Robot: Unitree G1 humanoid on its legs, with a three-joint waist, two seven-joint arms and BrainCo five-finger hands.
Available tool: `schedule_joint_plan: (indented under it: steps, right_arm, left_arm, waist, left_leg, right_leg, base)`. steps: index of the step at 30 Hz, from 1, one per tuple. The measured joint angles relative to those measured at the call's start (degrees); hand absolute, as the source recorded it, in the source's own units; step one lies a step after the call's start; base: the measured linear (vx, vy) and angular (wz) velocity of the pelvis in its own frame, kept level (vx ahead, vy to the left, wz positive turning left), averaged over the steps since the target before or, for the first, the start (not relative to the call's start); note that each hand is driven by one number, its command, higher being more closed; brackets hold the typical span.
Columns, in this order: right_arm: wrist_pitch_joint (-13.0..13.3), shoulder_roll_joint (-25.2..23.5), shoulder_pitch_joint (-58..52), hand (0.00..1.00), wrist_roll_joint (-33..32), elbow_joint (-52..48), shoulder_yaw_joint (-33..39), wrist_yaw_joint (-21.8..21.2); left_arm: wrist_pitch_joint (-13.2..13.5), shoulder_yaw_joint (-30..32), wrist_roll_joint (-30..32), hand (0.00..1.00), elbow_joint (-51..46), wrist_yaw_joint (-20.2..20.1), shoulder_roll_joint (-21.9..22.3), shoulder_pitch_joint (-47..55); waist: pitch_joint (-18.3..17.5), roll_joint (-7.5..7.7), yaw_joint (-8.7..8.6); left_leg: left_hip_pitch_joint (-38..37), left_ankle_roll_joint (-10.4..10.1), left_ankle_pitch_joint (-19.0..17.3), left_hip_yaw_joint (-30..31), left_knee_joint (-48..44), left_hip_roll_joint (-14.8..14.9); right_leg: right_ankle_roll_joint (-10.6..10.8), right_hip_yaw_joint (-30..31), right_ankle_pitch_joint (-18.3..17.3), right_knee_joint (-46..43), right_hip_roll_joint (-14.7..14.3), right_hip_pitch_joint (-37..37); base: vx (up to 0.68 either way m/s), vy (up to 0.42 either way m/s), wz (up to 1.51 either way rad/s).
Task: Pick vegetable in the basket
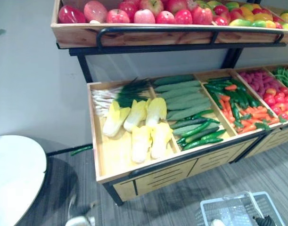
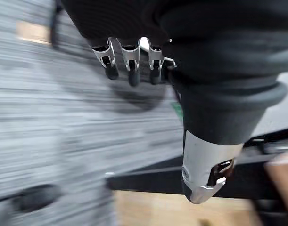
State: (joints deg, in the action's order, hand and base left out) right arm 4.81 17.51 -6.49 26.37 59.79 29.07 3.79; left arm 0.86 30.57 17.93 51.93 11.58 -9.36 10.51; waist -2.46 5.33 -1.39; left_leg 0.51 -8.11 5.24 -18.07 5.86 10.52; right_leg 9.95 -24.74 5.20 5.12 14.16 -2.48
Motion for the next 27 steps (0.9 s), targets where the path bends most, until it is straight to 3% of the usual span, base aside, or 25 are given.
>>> schedule_joint_plan:
  steps: [6,12,16,18,19,20,21,22,23,24,25,26,27]
  right_arm:
    - [-1.1,-0.7,0.4,1.00,-0.3,2.0,0.7,1.0]
    - [-0.6,0.0,1.3,1.00,-0.4,1.8,-2.5,1.9]
    - [-0.7,-1.5,-0.8,1.00,-0.9,-3.2,-2.3,2.6]
    - [-0.3,-2.6,-2.0,1.00,-1.7,-7.2,-2.4,3.2]
    - [0.3,-3.2,-2.2,1.00,-1.7,-8.9,-2.7,3.4]
    - [1.1,-3.2,-2.1,1.00,-1.7,-11.2,-3.1,3.4]
    - [1.1,-3.2,-2.0,1.00,-1.8,-12.3,-3.1,3.3]
    - [1.2,-3.4,-1.9,1.00,-2.2,-14.1,-3.9,3.3]
    - [1.6,-2.8,-0.4,1.00,-2.2,-14.5,-4.7,3.3]
    - [1.5,-2.8,0.0,1.00,-2.1,-14.4,-4.9,3.3]
    - [1.4,-1.7,-0.3,1.00,-2.1,-14.4,-4.7,3.5]
    - [1.3,0.0,-0.4,1.00,-2.0,-13.6,-5.1,3.1]
    - [1.1,0.4,0.0,1.00,-1.9,-12.9,-5.5,3.1]
  left_arm:
    - [-2.3,0.3,5.1,0.00,6.6,-1.1,1.0,3.6]
    - [-0.8,-8.2,5.5,0.00,6.8,-1.8,1.7,2.5]
    - [-0.3,-14.0,5.5,0.00,6.8,-1.8,2.6,1.3]
    - [-0.3,-15.6,5.5,0.00,6.7,-1.8,1.8,1.1]
    - [-0.3,-16.5,5.5,0.00,6.7,-1.7,1.4,1.0]
    - [-0.3,-17.7,5.6,0.00,6.5,-1.6,1.2,0.7]
    - [-0.2,-18.2,5.6,0.00,6.1,-1.6,1.2,0.4]
    - [0.0,-19.6,5.7,0.00,4.9,-1.8,1.0,0.3]
    - [0.9,-19.7,5.9,0.00,4.5,-2.1,2.0,1.0]
    - [1.3,-19.4,6.0,0.00,4.4,-2.4,2.1,1.1]
    - [1.5,-19.5,6.0,0.00,4.3,-3.0,2.2,0.9]
    - [1.5,-19.5,5.9,0.00,4.1,-3.2,2.2,0.8]
    - [1.5,-19.3,5.9,0.00,4.0,-3.2,2.1,0.7]
  waist:
    - [0.4,0.45,0.06]
    - [0.6,-0.38,-0.15]
    - [2.7,0.46,-0.44]
    - [3.5,0.75,-1.05]
    - [3.8,-0.01,-1.54]
    - [4.5,-1.85,-1.64]
    - [5.4,-1.53,-1.56]
    - [6.9,-1.56,-1.55]
    - [7.7,-3.15,-0.98]
    - [8.0,-2.82,-1.62]
    - [7.9,-2.56,-2.79]
    - [8.0,-2.45,-2.99]
    - [8.0,-2.45,-2.84]
  left_leg:
    - [-1.9,-0.5,-0.6,-0.7,0.0,0.1]
    - [-3.1,-0.8,-1.1,-2.1,0.0,0.4]
    - [-6.5,-0.8,-2.5,-5.0,-0.1,0.1]
    - [-7.1,-0.8,-2.8,-6.9,-0.3,0.0]
    - [-6.9,-0.6,-3.0,-9.3,-0.4,0.9]
    - [-7.5,-0.6,-3.4,-12.8,-0.4,2.6]
    - [-8.4,-0.5,-3.5,-14.7,-0.4,3.0]
    - [-9.7,0.0,-4.2,-18.3,-0.9,3.0]
    - [-10.1,2.0,-4.2,-23.4,-0.4,4.5]
    - [-10.6,2.4,-4.4,-25.9,-0.5,4.0]
    - [-11.1,3.1,-4.9,-28.6,-1.8,3.3]
    - [-11.4,3.9,-5.6,-31.7,-3.9,3.4]
    - [-11.6,4.2,-5.9,-33.6,-4.9,3.6]
  right_leg:
    - [-0.3,0.7,-0.6,-0.3,0.0,-1.3]
    - [-0.3,2.1,-1.3,-1.3,0.0,-1.0]
    - [-1.1,5.3,-5.1,-9.8,1.8,1.7]
    - [-1.4,7.1,-4.8,-12.4,2.1,3.7]
    - [-3.0,10.1,-2.2,-14.0,0.9,6.5]
    - [-5.7,12.1,2.4,-14.8,-1.3,9.1]
    - [-6.6,12.2,4.8,-14.8,-2.2,9.7]
    - [-8.9,9.7,9.8,-13.4,-3.1,11.4]
    - [-11.7,3.8,12.1,-11.1,-3.9,11.3]
    - [-13.5,-1.4,5.2,-18.0,-2.1,12.3]
    - [-13.8,-9.5,-4.3,-31.1,1.8,11.7]
    - [-13.7,-13.9,-8.4,-38.8,4.3,9.8]
    - [-13.8,-15.1,-8.8,-41.1,5.1,8.9]
  base:
    - [0.02,-0.010,-0.05]
    - [-0.03,-0.007,-0.11]
    - [0.01,0.025,-0.28]
    - [0.01,0.041,-0.58]
    - [-0.03,0.029,-1.13]
    - [-0.03,0.023,-1.29]
    - [-0.05,0.059,-1.58]
    - [-0.10,0.046,-1.85]
    - [-0.14,0.060,-1.86]
    - [-0.15,0.063,-1.59]
    - [-0.07,0.076,-1.22]
    - [-0.03,0.058,-1.21]
    - [0.03,-0.026,-1.43]
